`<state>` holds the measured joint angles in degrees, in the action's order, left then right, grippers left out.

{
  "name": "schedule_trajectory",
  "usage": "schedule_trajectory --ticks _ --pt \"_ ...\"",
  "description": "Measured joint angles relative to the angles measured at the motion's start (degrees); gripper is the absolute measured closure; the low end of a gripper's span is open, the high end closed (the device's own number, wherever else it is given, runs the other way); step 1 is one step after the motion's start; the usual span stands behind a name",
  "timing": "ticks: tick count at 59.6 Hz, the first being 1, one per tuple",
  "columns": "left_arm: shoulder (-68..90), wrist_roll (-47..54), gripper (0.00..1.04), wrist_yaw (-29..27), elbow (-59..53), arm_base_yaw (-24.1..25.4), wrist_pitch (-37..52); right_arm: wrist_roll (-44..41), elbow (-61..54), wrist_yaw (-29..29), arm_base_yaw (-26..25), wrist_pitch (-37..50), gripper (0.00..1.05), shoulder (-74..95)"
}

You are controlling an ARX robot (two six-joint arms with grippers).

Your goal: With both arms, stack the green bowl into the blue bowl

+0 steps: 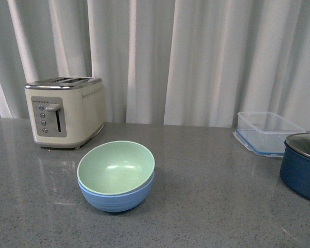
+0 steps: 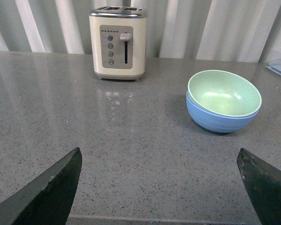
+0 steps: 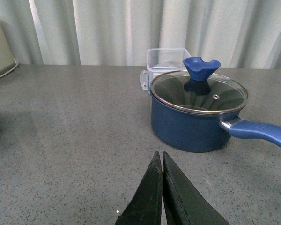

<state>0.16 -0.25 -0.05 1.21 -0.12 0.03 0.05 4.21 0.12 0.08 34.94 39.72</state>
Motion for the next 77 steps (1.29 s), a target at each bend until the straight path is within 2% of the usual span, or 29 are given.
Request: schedule_trajectory --ticks 11,16,37,77 --pt "0.0 0.0 0.07 0.0 0.0 0.0 0.0 0.0 -1.64 -0.02 0.0 -3.87 1.04 -5.64" --pt "0.0 0.0 0.07 0.0 0.0 0.0 0.0 0.0 -3.58 0.0 0.0 -2.27 1.04 -6.58" --pt "0.0 0.0 0.07 0.0 0.0 0.0 0.0 0.0 -3.93 -0.02 0.0 -13.42 1.04 -18.18" --pt "0.0 0.0 0.07 0.0 0.0 0.0 0.0 0.0 -3.87 -0.04 0.0 -27.28 1.04 -31.91"
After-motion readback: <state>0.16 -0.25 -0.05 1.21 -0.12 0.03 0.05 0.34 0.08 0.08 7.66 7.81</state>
